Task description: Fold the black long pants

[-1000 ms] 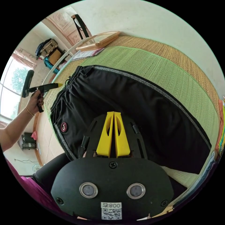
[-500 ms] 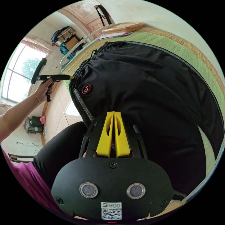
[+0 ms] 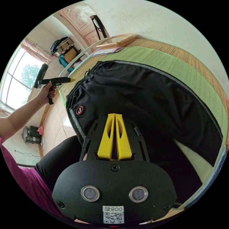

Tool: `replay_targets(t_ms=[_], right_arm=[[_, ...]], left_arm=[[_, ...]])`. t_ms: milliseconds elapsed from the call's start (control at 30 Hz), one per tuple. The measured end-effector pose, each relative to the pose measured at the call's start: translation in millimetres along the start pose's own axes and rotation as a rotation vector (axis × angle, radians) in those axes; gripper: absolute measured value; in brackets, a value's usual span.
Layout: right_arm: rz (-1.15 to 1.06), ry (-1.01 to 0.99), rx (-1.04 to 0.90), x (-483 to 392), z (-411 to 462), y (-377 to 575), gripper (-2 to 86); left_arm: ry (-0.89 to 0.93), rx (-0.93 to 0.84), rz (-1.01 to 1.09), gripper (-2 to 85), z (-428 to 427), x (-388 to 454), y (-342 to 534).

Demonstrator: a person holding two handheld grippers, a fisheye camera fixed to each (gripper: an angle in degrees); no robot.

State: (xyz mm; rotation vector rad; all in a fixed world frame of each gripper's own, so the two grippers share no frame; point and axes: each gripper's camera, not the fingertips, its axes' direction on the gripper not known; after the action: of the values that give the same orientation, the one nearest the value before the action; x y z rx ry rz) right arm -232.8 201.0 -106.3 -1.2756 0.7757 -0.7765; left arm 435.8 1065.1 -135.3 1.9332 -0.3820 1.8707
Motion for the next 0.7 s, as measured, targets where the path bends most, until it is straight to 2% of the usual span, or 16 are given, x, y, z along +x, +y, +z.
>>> replay_targets(t_ms=[267, 500, 700], right_arm=[[-0.035, 0.143, 0.054, 60.2, -43.3, -78.2, 4.8], [-0.141, 0.306, -0.027, 72.7, -36.0, -143.7, 8.4], [-0.198, 0.369, -0.151, 71.7, -4.8, -170.3, 9.0]], left_arm=[[-0.049, -0.078, 0.140, 5.5, 73.3, 52.9, -139.0], [-0.211, -0.185, 0.304, 8.0, 138.0, 110.0, -238.3], [-0.327, -0.308, 0.385, 8.3, 200.3, 144.1, -271.0]])
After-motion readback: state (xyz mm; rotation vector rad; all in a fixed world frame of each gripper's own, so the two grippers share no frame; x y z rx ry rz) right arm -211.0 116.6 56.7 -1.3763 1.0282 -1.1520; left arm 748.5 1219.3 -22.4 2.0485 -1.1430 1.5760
